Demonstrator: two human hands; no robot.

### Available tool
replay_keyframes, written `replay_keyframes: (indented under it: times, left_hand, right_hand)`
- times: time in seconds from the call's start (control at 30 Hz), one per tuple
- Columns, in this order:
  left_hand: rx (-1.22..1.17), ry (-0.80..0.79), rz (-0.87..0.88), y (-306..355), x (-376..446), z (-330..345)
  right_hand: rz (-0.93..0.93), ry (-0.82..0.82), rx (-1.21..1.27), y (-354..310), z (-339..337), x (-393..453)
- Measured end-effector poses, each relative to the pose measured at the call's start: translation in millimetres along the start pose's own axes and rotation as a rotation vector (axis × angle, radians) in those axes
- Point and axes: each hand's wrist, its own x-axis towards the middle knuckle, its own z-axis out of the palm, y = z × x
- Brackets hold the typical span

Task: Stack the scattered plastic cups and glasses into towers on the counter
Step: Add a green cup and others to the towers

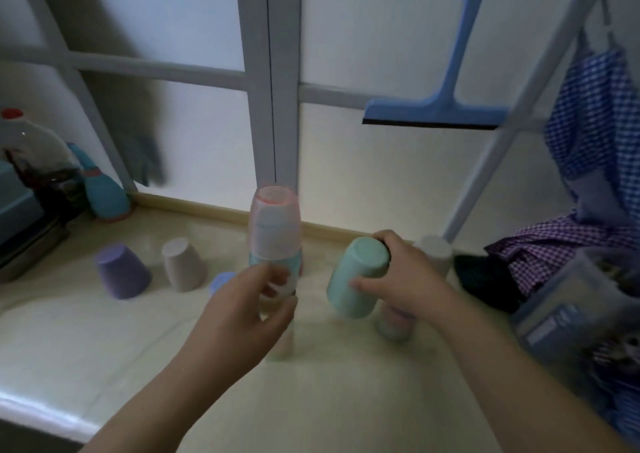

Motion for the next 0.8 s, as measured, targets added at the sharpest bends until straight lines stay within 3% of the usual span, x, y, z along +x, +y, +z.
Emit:
replay_keyframes:
  times: [0.3,0.5,0.8]
  left_hand:
    - [-0.098,0.008,0.115,50.7,20.4,32.3]
    - [-0.089,0.018,0.063,53.5,13.9,37.4]
    - [-0.043,0.000,0.003,50.9,8.9,45.1]
  right_hand:
    - [-0.072,0.250,0.013,-6.7,-113.1,-15.4]
    - [0.059,0.166,-0.037,37.9,-101.6,10.1]
    - [0.080,0.075,-0.003,68.5,-82.7,19.1]
